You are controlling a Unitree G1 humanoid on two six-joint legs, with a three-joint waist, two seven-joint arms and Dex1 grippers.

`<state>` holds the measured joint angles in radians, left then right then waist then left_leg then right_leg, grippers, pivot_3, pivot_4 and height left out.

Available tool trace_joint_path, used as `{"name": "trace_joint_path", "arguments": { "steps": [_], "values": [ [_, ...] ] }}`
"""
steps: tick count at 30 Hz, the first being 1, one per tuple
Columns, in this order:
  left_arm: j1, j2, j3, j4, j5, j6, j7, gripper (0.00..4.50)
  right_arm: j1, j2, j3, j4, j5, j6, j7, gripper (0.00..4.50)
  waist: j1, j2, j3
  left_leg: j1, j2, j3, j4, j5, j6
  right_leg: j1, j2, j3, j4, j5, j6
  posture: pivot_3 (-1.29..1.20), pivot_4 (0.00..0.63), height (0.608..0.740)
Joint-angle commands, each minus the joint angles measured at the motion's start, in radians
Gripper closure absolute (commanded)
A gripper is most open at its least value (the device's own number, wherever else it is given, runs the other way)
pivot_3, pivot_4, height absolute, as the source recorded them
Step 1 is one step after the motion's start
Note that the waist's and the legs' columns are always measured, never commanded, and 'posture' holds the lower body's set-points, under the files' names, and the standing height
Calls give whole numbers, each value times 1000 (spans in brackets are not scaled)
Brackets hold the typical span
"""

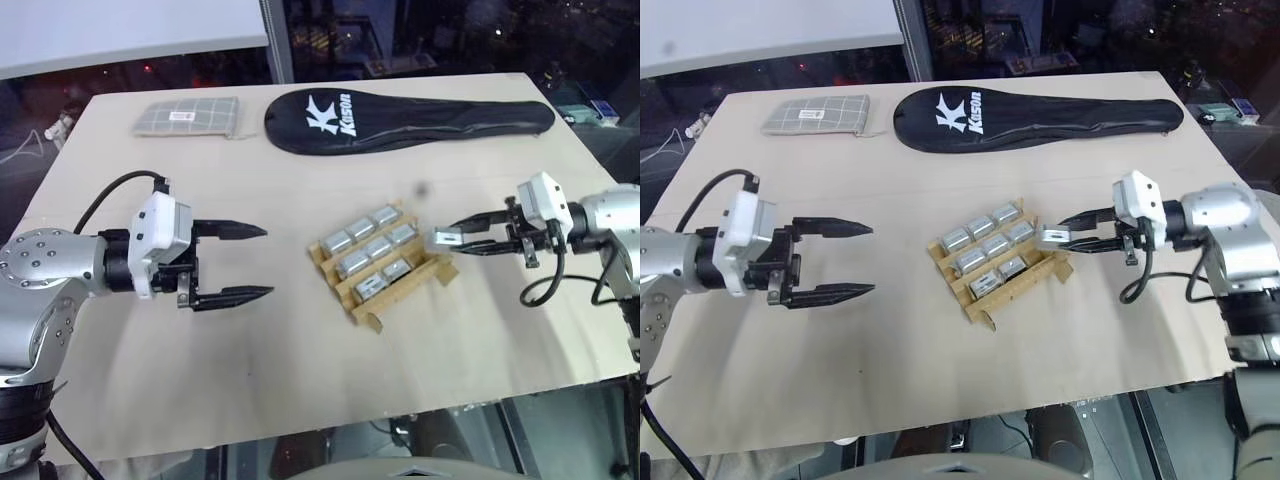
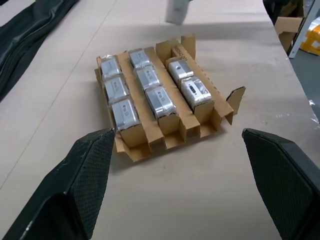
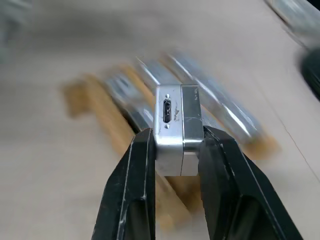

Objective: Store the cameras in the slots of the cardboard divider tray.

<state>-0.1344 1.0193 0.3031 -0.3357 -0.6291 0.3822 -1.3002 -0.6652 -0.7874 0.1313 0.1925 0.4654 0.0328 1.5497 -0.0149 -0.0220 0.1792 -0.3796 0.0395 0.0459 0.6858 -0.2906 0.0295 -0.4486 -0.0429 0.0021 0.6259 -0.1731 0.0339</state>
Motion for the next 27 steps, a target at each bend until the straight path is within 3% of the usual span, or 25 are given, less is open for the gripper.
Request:
{"name": "trace_joint_path", "arguments": {
  "steps": [1, 8, 13, 21, 27],
  "values": [
    [23, 2, 45, -41, -13, -5, 14, 292, -61, -19, 106, 65, 21, -128, 65, 3850, 1, 0, 0, 0, 0, 0, 0, 0, 0, 0, 0, 0, 0, 0, 0, 0, 150, 740],
    [79, 6, 96, -79, -28, 12, 30, 292, -224, -59, 409, 275, 46, -430, 65, 3850, 2, 0, 0, 0, 0, 1, 0, 0, 0, 0, -1, 0, 0, 0, -5, 0, 150, 740],
    [119, 4, 132, -109, -37, 28, 45, 292, -322, -54, 545, 417, 46, -572, 65, 3850, 0, 0, 0, 0, 0, 1, 0, 0, 0, 0, -1, 0, 0, -1, -6, 0, 150, 740],
    [152, 5, 160, -137, -49, 43, 61, 292, -433, -54, 657, 530, 96, -639, 65, 3850, 0, 0, 0, 1, 0, 1, 0, 0, 0, 0, -1, 1, 1, 0, -7, 0, 150, 740],
    [146, 10, 158, -138, -53, 46, 63, 292, -437, -37, 709, 576, 76, -695, 65, 3850, 1, 1, 0, 0, 0, 1, 0, 0, 0, -1, -1, 1, 0, 0, -7, 0, 150, 740]
  ]
}}
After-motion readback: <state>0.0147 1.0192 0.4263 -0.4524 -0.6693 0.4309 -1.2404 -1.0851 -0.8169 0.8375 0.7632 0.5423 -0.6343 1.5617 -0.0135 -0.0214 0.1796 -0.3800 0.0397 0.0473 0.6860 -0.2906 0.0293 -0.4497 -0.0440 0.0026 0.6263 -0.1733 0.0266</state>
